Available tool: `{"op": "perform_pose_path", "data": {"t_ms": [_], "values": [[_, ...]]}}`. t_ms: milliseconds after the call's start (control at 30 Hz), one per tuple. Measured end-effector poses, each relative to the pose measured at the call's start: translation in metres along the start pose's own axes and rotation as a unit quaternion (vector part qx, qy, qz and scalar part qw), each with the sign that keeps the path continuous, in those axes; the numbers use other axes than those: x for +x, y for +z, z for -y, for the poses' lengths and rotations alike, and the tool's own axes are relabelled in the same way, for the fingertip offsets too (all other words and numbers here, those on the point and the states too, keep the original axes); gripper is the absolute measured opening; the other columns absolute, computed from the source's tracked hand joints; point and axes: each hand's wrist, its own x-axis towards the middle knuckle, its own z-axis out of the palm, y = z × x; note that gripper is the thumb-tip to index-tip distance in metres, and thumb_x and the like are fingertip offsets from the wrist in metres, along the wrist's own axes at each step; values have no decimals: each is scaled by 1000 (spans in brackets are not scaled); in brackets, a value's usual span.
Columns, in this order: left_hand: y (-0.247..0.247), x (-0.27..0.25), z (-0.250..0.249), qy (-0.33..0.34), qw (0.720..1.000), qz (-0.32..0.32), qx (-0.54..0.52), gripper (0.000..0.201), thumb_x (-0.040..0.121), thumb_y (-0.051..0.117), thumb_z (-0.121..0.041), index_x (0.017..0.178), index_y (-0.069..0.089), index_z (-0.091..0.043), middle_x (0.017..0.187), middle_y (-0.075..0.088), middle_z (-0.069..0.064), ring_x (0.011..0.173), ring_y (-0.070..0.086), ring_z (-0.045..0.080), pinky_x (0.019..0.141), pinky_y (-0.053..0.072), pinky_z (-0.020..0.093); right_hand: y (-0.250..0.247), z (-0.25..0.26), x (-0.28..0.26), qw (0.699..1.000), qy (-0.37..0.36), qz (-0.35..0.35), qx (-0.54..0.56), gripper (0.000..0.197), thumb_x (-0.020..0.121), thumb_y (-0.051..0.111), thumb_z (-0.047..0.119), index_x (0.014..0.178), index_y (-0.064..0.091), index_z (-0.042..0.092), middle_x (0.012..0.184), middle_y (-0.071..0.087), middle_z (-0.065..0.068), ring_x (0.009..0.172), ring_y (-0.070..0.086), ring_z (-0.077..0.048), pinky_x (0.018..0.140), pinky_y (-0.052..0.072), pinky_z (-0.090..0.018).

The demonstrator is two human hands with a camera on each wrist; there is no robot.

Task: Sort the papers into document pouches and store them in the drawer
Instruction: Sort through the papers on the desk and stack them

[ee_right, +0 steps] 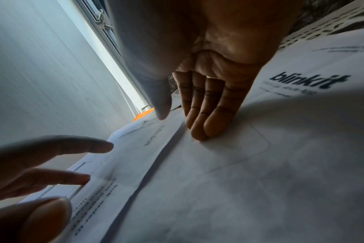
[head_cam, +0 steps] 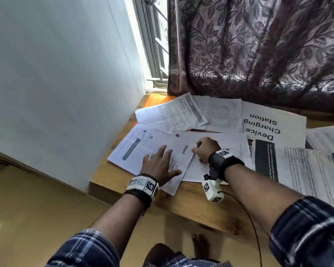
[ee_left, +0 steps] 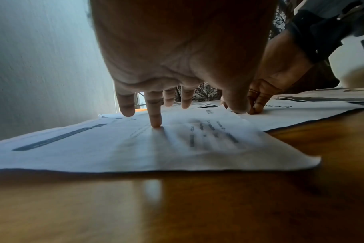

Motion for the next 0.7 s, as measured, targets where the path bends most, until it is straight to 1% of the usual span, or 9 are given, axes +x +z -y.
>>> {"op": "perform_pose_path", "data": {"t_ms": [133, 233, 333, 367, 467, 500, 567, 633, 700], "values": [[1, 9, 7, 28, 999, -24, 22, 81, 88, 49, -70, 152, 23, -28, 159, 29, -2, 138, 42, 25, 115, 24, 50, 1, 8, 0, 1000, 10, 11, 18, 31, 77, 72, 35, 99, 61, 16, 91, 71, -12, 78, 71, -31, 71, 60, -37], [-2, 22, 17, 54, 998, -38, 23, 78, 90, 51, -64, 152, 24, -27, 154, 36, 0, 134, 47, 26, 113, 29, 48, 2, 11, 1, 998, -5, -39, 46, 11, 82, 70, 17, 91, 63, 15, 87, 69, -8, 80, 68, -29, 69, 54, -30], [-12, 43, 42, 61, 995, -80, 2, 77, 89, 56, -59, 152, 28, -24, 155, 37, 0, 141, 37, 22, 112, 36, 45, -4, 9, 2, 992, -42, -94, 70, 5, 86, 67, 10, 90, 66, 12, 89, 69, -9, 87, 66, -30, 74, 49, -30], [-17, 50, 52, 52, 994, -93, -9, 77, 88, 59, -57, 152, 31, -23, 155, 36, 1, 145, 32, 22, 111, 37, 46, -9, 4, 5, 989, -41, -107, 89, 5, 87, 67, 11, 88, 66, 15, 90, 71, -10, 88, 67, -32, 75, 51, -31], [-37, 67, 84, 27, 991, -125, -48, 77, 86, 65, -49, 150, 34, -20, 158, 29, 5, 150, 20, 25, 112, 37, 53, -26, -9, 9, 980, -1, -124, 155, 15, 89, 68, 10, 79, 65, 21, 93, 73, -18, 89, 70, -38, 78, 59, -53], [-44, 72, 93, 21, 989, -135, -55, 75, 88, 65, -46, 150, 33, -21, 160, 26, 4, 152, 15, 26, 113, 35, 55, -33, -11, 9, 977, -6, -136, 163, 16, 89, 68, 7, 81, 66, 21, 94, 73, -18, 90, 70, -38, 82, 58, -54], [-56, 82, 105, 13, 985, -159, -59, 70, 90, 63, -41, 150, 33, -21, 162, 23, 3, 153, 9, 26, 115, 31, 56, -46, -8, 7, 973, -14, -148, 174, 11, 90, 65, 1, 90, 67, 12, 94, 70, -15, 87, 66, -29, 84, 55, -41], [-63, 92, 115, 1, 980, -177, -94, 67, 89, 64, -36, 148, 37, -19, 160, 28, 4, 152, 15, 27, 115, 32, 56, -55, -7, 7, 972, -11, -160, 174, 10, 92, 63, -1, 101, 67, 0, 93, 66, -12, 86, 60, -22, 73, 51, -22], [-68, 101, 121, -2, 968, -193, -161, 66, 87, 67, -32, 145, 39, -17, 154, 36, 8, 145, 29, 29, 111, 38, 56, -60, -6, 7, 972, -16, -164, 168, 11, 92, 63, -1, 102, 68, -3, 91, 64, -10, 79, 57, -19, 60, 46, -9]]}}
